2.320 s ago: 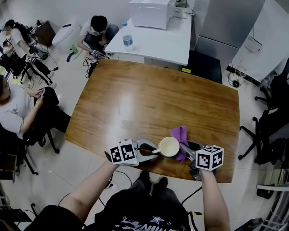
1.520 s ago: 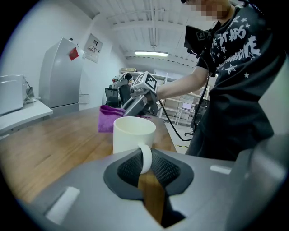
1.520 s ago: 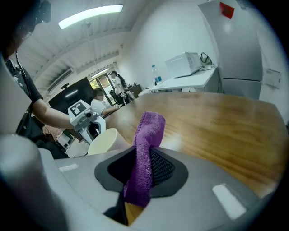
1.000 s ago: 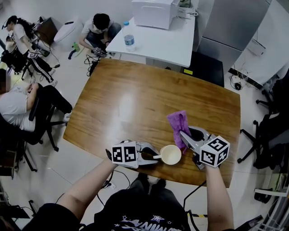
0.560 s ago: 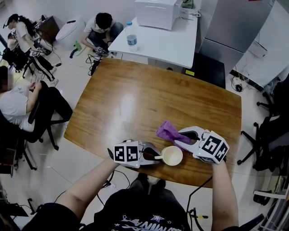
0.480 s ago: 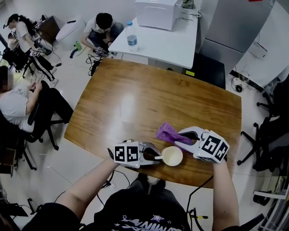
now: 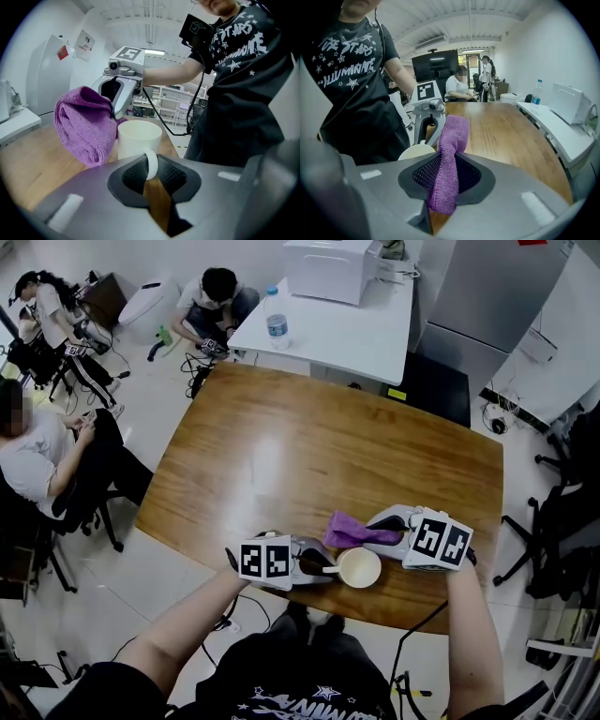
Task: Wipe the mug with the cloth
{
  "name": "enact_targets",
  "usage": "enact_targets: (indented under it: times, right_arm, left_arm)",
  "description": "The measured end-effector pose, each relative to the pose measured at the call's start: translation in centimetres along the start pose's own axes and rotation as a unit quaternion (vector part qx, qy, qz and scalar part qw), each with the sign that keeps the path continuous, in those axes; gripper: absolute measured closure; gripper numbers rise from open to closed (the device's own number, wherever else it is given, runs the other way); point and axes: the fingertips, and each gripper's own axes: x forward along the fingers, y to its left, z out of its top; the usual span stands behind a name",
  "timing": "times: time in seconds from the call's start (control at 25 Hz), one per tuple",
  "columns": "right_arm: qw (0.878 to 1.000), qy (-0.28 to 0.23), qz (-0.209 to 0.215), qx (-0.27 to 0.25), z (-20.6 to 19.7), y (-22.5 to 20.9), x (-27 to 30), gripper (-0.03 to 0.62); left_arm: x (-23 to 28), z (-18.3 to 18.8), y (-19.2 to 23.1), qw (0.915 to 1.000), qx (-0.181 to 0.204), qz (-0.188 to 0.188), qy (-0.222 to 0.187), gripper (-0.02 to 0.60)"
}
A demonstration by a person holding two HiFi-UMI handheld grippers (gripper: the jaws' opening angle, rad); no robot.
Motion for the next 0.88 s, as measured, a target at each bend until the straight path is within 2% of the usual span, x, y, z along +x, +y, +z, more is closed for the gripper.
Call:
enact_targets:
  times: [0.2, 0.52, 0.72, 0.88]
  right_arm:
    - [0.999, 0.003, 0.026, 0.019, -0.7, 0.0, 0.6, 0.510]
    - [0.991, -0.047, 0.058, 0.108, -1.7, -0.7, 0.9, 0.510]
    - [0.985, -0.066, 0.062, 0.147, -2.3, -1.2, 1.2, 0.510]
    - [0.984, -0.049, 0.056, 0.159, -3.7, -1.3, 1.9, 0.510]
  left_arm:
    - [0.1, 0.0, 0.0, 1.0000, -0.001, 0.000, 0.002, 0.540]
    - [0.1, 0.0, 0.1, 1.0000, -0.004, 0.003, 0.000, 0.540]
    - [0.1, -0.1, 0.2, 1.0000, -0.003, 0.005, 0.002, 0.540]
    - [0.0, 0.0, 0.2, 1.0000, -0.005, 0.005, 0.001, 0.540]
